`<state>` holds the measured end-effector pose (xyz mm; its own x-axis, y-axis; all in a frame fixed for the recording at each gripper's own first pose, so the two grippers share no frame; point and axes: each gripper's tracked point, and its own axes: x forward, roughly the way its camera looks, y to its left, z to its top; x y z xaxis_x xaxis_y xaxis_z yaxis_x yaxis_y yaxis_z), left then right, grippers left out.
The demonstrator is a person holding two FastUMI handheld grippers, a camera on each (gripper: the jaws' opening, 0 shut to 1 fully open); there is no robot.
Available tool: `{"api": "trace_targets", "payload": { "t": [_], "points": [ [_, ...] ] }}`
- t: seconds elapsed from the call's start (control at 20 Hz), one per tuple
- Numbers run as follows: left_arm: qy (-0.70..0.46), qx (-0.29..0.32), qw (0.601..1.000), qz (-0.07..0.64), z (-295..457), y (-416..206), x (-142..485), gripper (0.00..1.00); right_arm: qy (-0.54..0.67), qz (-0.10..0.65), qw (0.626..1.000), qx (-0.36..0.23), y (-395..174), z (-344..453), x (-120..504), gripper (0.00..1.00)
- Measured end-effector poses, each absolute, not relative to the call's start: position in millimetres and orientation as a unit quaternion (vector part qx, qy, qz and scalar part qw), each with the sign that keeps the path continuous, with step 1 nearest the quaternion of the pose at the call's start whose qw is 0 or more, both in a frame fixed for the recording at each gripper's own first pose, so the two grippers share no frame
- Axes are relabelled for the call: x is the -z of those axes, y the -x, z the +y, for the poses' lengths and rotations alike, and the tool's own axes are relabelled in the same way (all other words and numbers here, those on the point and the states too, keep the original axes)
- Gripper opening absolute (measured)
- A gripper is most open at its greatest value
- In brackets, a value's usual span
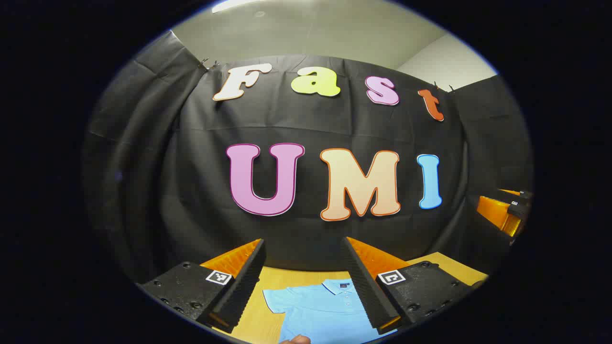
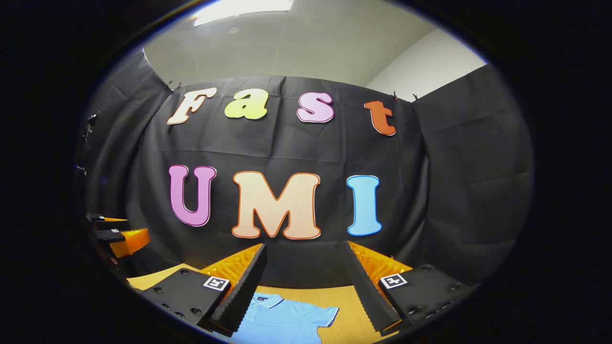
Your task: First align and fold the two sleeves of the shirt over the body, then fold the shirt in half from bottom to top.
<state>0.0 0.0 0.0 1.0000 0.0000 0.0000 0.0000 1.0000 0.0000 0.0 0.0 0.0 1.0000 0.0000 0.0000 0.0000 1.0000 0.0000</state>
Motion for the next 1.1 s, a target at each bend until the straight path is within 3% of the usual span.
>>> {"api": "trace_targets", "payload": {
  "t": [1.1],
  "points": [
    [-0.04, -0.015, 0.999, -0.011, -9, 1, -14, 0.94, 0.029, 0.038, 0.999, -0.023, -44, -34, 47, 0.98]
  ]
}}
